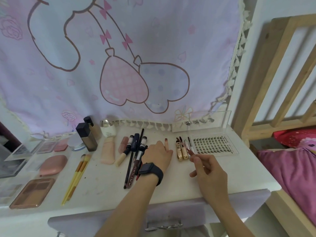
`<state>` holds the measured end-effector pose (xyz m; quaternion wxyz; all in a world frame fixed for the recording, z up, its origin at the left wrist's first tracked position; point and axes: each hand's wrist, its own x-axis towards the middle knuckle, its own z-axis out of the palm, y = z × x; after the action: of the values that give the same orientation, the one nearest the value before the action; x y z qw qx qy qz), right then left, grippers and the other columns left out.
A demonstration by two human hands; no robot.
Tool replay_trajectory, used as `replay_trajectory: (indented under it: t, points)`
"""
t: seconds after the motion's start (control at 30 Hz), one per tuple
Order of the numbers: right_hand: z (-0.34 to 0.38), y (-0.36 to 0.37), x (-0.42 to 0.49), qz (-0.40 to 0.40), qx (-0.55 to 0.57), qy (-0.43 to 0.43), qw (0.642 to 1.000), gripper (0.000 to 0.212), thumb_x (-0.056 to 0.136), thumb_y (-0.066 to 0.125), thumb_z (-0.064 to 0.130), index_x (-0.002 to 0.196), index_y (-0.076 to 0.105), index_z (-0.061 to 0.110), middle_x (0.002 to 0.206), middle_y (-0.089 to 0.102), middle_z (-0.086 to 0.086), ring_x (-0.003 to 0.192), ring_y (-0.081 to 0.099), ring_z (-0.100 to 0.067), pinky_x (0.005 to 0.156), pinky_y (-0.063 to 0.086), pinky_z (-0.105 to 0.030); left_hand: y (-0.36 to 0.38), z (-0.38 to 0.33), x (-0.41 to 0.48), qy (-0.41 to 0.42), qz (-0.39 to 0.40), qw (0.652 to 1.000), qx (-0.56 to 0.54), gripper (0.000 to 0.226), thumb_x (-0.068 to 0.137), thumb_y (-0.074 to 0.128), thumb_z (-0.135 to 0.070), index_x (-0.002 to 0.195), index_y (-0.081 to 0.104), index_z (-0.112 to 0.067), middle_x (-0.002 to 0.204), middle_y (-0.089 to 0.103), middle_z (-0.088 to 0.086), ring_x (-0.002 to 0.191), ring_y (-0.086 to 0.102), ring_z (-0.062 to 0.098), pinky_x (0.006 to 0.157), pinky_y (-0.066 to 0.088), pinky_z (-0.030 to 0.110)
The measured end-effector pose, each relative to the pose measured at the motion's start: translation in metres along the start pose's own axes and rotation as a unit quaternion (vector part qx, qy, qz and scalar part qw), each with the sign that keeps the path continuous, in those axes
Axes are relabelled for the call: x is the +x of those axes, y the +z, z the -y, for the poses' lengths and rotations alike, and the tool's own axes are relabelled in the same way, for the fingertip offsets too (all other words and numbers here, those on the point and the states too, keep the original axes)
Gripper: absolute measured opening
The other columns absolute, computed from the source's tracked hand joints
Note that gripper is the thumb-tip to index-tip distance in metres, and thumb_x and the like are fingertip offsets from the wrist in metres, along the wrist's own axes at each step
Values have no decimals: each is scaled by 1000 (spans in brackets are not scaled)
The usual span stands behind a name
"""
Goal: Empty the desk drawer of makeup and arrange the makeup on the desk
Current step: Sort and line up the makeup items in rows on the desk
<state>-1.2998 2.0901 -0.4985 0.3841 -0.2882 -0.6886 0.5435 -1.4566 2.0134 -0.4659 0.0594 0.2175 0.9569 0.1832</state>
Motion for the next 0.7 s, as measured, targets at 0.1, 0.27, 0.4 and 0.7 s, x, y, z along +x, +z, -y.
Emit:
replay_trajectory:
  t: [0.1, 0.27, 0.4, 0.7]
  points:
    - [5, 6, 6, -25, -40, -28, 998, 5, 96, 66, 34, 94, 67, 39, 92, 69, 27, 75, 65, 1, 64, 46, -8, -1, 2, 2, 6, 7, 1000, 8, 49, 90, 54, -59, 116, 55, -18, 111, 65, 7, 99, 63, 28, 68, 45, 32]
    - [7, 23, 20, -36, -111, -61, 991, 5, 94, 69, 35, 98, 73, 35, 93, 66, 16, 83, 58, -3, 69, 40, -7, -5, 16, -3, 47, -1, 999, 8, 50, 94, 45, -59, 130, 50, -26, 115, 65, -1, 105, 62, 23, 75, 49, 33]
    - [8, 45, 26, -44, -213, -121, 968, 10, 96, 69, 29, 102, 75, 26, 93, 63, 9, 81, 56, -5, 66, 35, -9, -10, 24, -8, 78, -10, 997, -10, 49, 98, 28, -61, 132, 53, -35, 109, 67, -5, 100, 64, 19, 83, 55, 40]
    - [5, 72, 28, -61, -362, -259, 893, 19, 74, 89, 10, 85, 73, 10, 83, 67, -5, 75, 60, -27, 60, 50, -32, -16, 38, -8, 161, 32, 986, 4, 38, 95, 51, -42, 134, 55, -42, 120, 58, -6, 106, 60, 17, 88, 53, 37]
